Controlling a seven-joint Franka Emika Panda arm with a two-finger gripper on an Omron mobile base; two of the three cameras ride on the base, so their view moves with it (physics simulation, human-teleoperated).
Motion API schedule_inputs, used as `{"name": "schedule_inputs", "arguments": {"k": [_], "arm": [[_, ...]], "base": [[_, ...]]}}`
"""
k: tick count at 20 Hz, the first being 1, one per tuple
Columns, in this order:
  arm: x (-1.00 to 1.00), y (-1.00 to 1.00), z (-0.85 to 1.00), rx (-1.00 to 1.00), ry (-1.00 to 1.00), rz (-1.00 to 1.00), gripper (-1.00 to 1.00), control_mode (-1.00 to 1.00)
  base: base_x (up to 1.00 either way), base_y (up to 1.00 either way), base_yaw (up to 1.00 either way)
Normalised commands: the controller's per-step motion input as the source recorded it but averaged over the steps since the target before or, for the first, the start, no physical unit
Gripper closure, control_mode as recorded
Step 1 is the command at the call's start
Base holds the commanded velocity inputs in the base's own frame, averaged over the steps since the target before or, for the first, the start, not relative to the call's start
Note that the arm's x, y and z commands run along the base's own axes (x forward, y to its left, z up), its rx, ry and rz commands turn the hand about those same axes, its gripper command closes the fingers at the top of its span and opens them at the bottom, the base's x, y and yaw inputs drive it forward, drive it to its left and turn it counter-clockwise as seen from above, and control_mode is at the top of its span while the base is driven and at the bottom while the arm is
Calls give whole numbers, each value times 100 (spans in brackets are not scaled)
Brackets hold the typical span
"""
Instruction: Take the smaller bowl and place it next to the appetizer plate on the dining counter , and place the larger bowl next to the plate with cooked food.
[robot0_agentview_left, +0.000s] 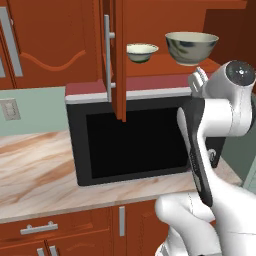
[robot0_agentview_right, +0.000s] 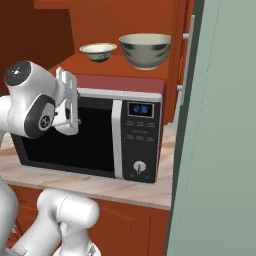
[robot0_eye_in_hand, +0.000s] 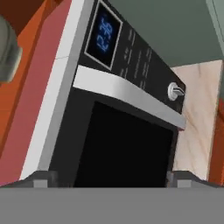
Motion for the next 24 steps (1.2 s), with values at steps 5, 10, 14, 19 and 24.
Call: {"name": "schedule_inputs", "arguments": {"k": [5,10,14,19,24], "arm": [[-26,-32,72,28,-20,-33,-100,-100],[-24,-38,65,21,-15,-12,-100,-100],[-28,-2,91,0,-33,-13,-100,-100],[-1,0,46,0,-22,-14,-100,-100],[39,0,0,0,-1,-1,-100,-100]], "base": [[0,0,0],[0,0,0],[0,0,0],[0,0,0],[0,0,0]]}}
